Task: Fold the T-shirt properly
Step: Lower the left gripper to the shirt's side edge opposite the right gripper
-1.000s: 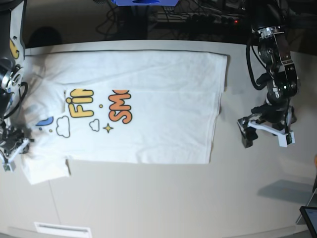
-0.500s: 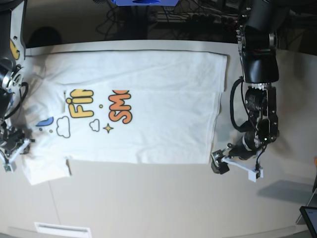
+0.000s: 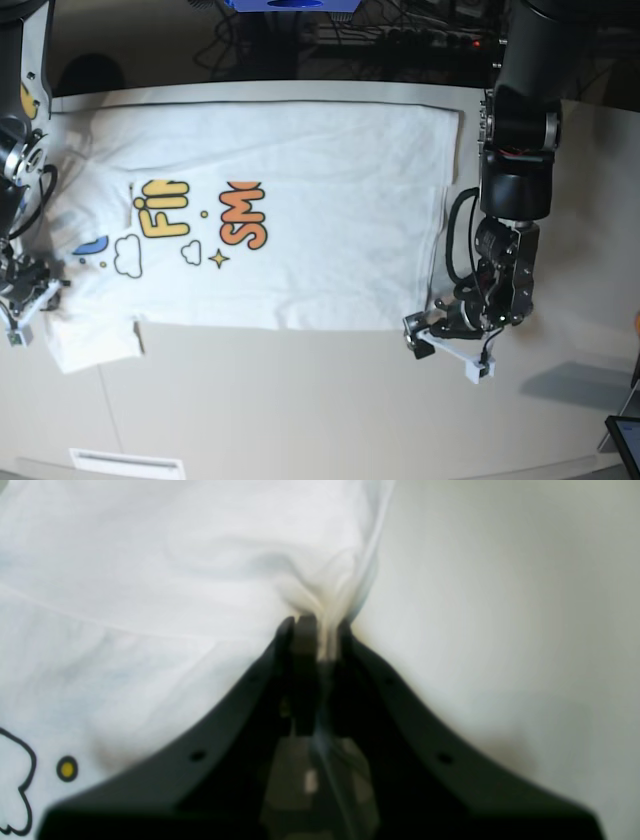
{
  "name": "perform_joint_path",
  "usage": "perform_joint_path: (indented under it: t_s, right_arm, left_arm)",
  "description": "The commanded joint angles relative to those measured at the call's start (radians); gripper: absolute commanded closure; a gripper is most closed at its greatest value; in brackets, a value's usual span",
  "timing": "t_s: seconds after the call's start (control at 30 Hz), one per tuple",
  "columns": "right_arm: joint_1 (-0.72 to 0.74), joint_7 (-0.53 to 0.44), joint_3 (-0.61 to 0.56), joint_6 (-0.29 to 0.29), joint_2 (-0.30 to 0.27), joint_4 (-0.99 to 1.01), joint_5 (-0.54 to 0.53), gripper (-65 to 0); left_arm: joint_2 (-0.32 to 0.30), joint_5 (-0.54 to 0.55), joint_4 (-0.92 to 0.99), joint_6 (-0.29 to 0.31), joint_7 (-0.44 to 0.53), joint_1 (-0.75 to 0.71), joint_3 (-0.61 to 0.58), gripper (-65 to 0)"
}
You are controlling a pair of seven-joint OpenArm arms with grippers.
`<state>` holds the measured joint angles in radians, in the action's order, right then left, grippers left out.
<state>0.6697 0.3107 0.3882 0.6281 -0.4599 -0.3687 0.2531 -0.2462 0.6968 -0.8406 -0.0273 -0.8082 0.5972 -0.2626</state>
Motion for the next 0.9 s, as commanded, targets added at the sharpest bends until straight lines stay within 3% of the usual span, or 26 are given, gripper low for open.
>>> perform_joint_path:
  t_s: [0.0, 0.2, 0.87]
  right_arm:
    - [0.018, 0.014, -0.002, 0.002, -0.013, -0.01, 0.008, -2.9]
    - [0.018, 0.014, -0.002, 0.002, -0.013, -0.01, 0.008, -2.9]
    - [0.018, 0.014, -0.002, 0.002, -0.013, -0.01, 0.008, -2.9]
  left_arm:
    - [-0.002, 0.013, -0.001, 0.003, -0.017, 0.02, -0.011, -54.6]
    - [0.014, 0.013, 0.008, 0.003, -0.017, 0.039, -0.06, -54.4]
    - [0.02, 0.01, 0.011, 0.003, -0.017, 0.022, -0.062, -53.9]
